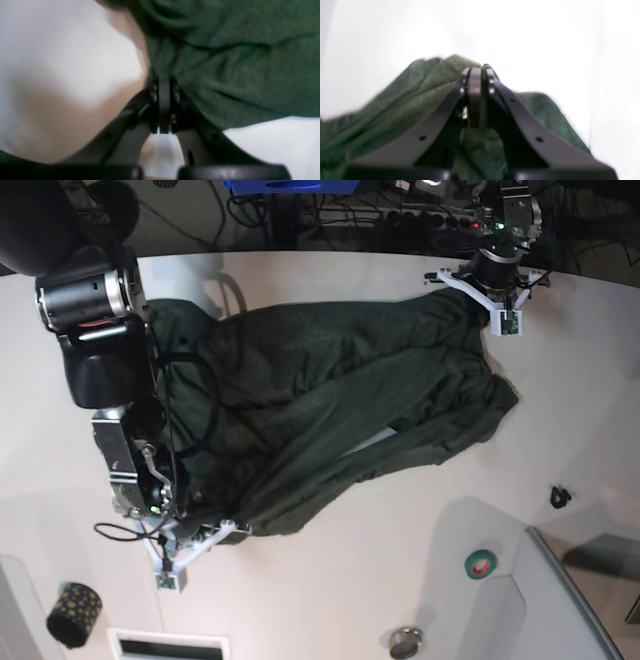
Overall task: Layout the t-shirt on the table in an organized manner, then fold the t-shirt properly
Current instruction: 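Lift and shake the shirt with both grippers, spreading it flat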
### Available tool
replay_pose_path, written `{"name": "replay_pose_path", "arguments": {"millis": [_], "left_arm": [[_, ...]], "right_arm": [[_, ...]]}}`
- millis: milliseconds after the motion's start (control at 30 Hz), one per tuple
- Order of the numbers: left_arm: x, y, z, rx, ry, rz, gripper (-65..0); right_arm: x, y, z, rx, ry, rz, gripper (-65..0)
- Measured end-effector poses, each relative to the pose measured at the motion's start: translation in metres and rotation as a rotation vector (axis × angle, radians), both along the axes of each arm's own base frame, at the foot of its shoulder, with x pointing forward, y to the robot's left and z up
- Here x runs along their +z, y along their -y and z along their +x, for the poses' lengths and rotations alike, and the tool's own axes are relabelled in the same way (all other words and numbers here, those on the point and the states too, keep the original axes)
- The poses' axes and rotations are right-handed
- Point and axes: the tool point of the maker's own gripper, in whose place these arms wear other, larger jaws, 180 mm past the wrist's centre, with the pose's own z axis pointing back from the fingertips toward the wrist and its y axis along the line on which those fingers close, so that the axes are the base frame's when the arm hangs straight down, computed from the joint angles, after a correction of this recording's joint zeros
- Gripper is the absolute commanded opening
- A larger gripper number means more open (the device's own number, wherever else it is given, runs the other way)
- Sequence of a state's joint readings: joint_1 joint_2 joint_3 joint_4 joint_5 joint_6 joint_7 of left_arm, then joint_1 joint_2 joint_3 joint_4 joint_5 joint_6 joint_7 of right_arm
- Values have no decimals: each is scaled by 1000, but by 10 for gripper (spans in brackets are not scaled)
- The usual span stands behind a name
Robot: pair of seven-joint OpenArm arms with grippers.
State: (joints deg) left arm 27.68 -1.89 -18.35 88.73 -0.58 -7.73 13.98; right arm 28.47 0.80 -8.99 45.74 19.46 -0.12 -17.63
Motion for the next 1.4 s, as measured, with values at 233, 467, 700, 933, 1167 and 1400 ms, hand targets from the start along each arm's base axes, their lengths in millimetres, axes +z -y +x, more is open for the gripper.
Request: {"name": "replay_pose_path", "arguments": {"millis": [233,467,700,933,1167,1400], "left_arm": [[24,-18,0,21,50,48,-650],[53,-24,27,29,148,71,-650],[25,44,75,-102,43,-54,-650],[-18,37,95,-65,-63,-76,-650],[-25,28,165,-91,4,-17,-650],[-4,35,200,-68,72,-81,-650]], "right_arm": [[14,15,16,-64,85,19,-543],[55,-6,-28,85,17,-6,-261],[63,-22,-126,218,-38,-19,-275],[24,8,-180,210,-92,-82,-275],[-12,32,-239,164,-185,-91,-275],[-18,82,-257,-2,-201,-106,-275]]}}
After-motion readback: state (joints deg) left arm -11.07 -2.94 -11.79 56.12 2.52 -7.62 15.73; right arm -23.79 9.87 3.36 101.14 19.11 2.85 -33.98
